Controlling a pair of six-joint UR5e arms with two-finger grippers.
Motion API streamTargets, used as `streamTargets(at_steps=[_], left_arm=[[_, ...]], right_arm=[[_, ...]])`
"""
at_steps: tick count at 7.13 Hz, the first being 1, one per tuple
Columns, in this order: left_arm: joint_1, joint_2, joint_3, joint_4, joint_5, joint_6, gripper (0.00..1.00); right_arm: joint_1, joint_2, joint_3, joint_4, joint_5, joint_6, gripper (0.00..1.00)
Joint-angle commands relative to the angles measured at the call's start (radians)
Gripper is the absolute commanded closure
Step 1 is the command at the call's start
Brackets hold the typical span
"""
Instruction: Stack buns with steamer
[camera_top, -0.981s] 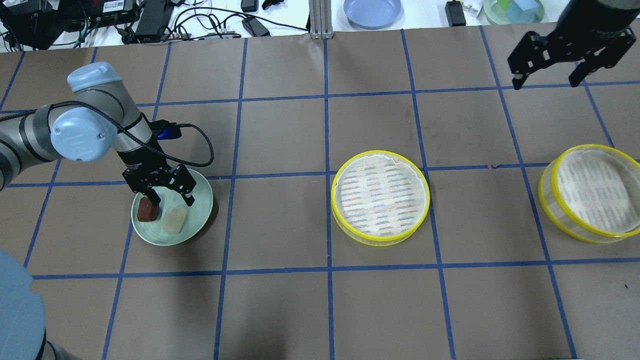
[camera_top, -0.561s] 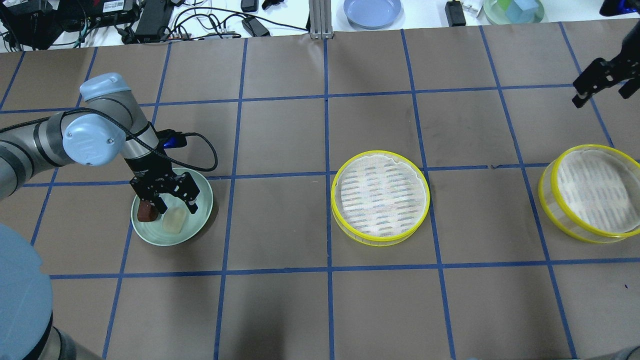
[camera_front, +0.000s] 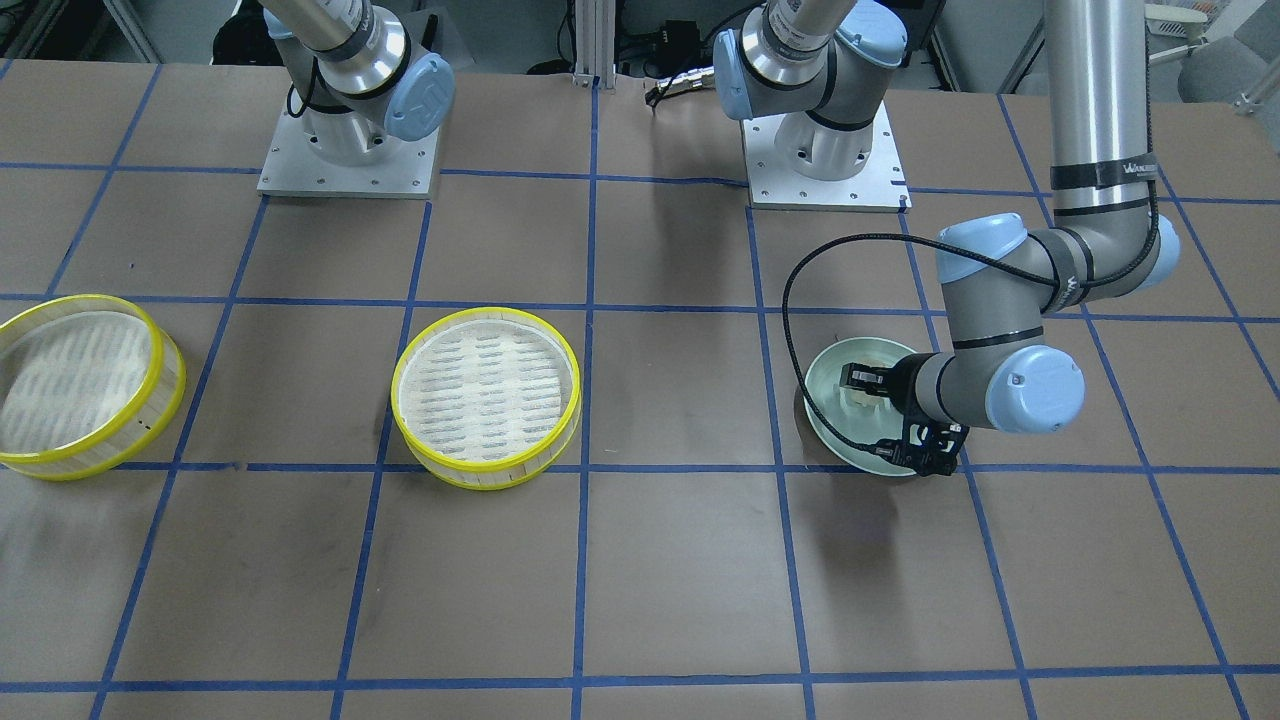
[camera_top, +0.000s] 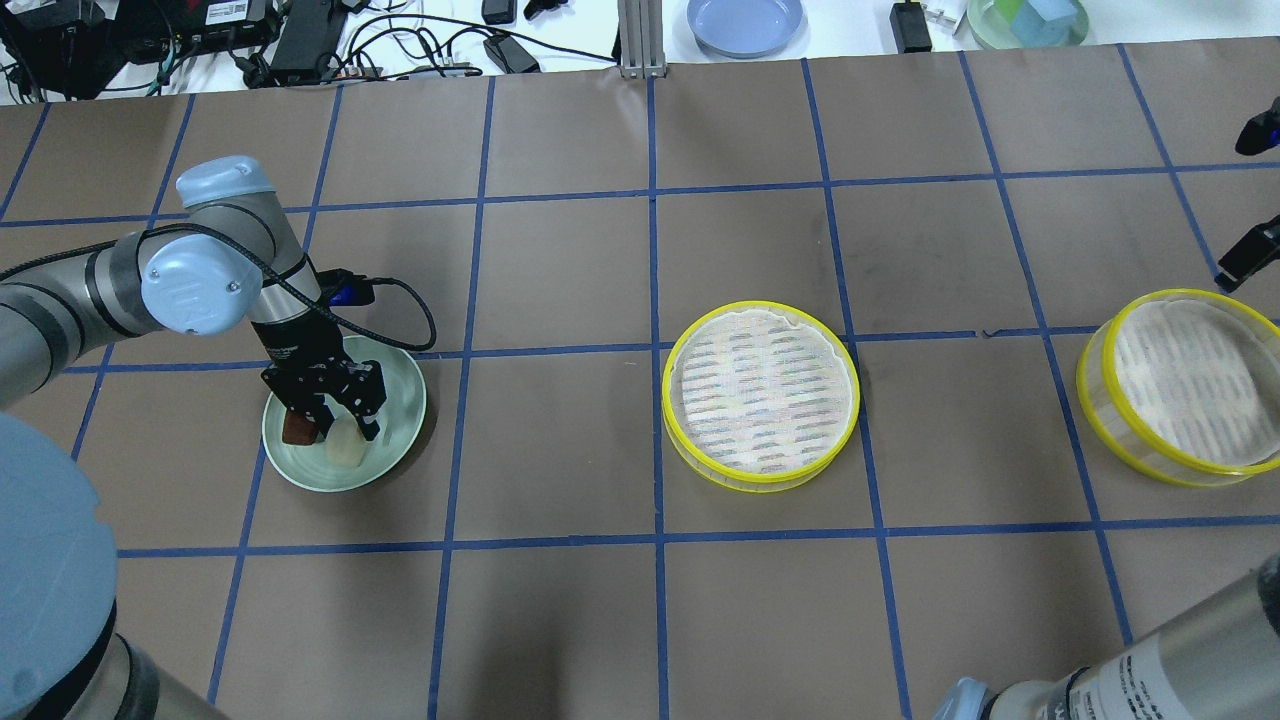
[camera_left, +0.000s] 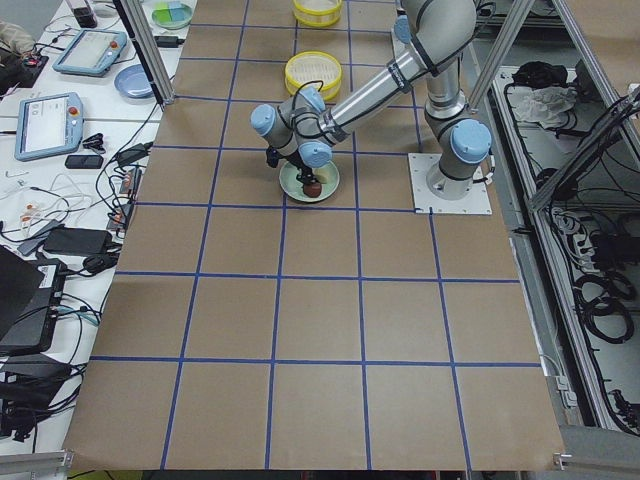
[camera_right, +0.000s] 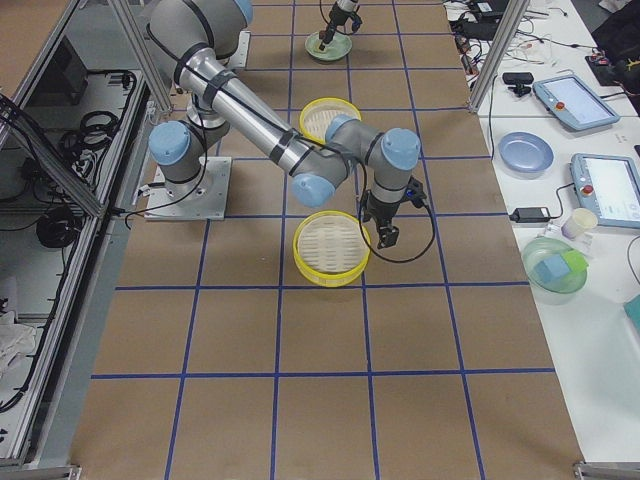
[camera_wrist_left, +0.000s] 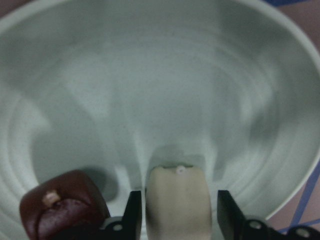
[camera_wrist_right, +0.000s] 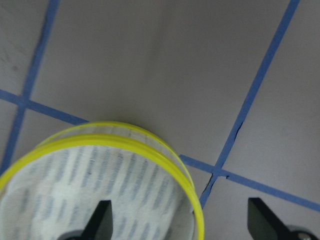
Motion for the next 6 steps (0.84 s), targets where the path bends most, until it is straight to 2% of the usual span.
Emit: streamTargets(at_steps=[1, 2, 3, 4, 5, 6], left_arm=[[0.000, -0.002, 0.006, 0.004, -0.005, -0.001, 1.00], [0.000, 0.004, 0.021, 0.007, -0.009, 0.000, 1.00], [-0.008, 0.028, 0.076, -0.014, -0.069, -0.012, 1.00], [-0.020, 0.048, 0.134, -0.069, -0.113, -0.033, 1.00], [-0.040, 0.067, 0.184, -0.072, -0.117, -0.122, 1.00], [-0.089, 0.088, 0.225, -0.074, -0.161, -0.245, 1.00]], right_arm=[[-0.028, 0.046, 0.046, -0.111, -0.014, -0.119, 0.36], [-0.028, 0.060, 0.046, -0.110, -0.017, -0.150, 0.62], [-0.031, 0.065, 0.046, -0.108, -0.017, -0.151, 0.74], [-0.033, 0.065, 0.046, -0.105, -0.015, -0.151, 0.92], [-0.034, 0.065, 0.046, -0.104, -0.014, -0.148, 1.00], [-0.034, 0.053, 0.045, -0.073, -0.014, -0.150, 1.00]])
